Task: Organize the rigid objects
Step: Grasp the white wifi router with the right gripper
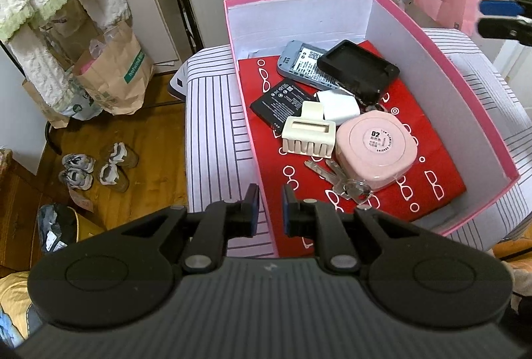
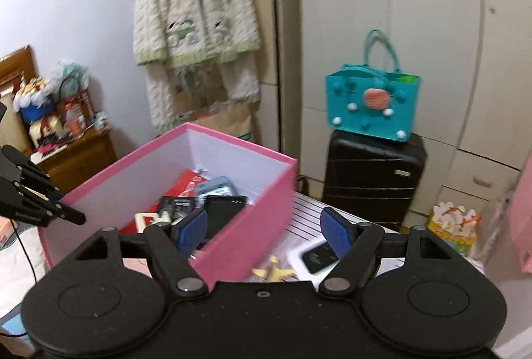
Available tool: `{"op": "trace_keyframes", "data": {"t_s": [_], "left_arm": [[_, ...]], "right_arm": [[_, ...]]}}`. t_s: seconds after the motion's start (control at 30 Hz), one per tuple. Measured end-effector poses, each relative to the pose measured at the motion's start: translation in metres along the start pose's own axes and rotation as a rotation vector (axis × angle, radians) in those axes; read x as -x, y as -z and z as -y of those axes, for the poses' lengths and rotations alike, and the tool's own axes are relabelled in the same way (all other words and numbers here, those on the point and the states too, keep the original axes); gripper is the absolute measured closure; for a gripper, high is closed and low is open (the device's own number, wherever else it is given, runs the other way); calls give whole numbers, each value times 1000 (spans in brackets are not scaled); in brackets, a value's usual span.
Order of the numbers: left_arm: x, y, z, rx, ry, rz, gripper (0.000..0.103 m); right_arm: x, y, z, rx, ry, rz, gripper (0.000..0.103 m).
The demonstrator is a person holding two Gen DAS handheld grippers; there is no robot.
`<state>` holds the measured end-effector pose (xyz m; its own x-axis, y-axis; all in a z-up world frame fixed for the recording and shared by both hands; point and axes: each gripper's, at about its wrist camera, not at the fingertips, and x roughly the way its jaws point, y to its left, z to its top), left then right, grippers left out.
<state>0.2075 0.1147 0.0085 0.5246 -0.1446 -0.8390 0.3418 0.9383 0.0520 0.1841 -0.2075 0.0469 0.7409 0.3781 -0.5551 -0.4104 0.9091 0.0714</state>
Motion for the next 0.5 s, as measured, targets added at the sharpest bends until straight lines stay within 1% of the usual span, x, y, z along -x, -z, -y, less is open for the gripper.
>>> {"op": "trace_keyframes", "data": {"t_s": [0.1,0.23,0.4,0.5], "left_arm": [[0,-1,3,3,-16,-6,91],[0,-1,6,8,-34,-9,91],[3,0,5,36,-35,-3,91],[5,0,3,52,-39,24,91]], "right_arm": [[6,16,17,-30,29,17,24],[5,38,29,-73,69,12,24],[-6,62,44,-95,94,5,23],[-17,73,54,-85,119,20,23]]}}
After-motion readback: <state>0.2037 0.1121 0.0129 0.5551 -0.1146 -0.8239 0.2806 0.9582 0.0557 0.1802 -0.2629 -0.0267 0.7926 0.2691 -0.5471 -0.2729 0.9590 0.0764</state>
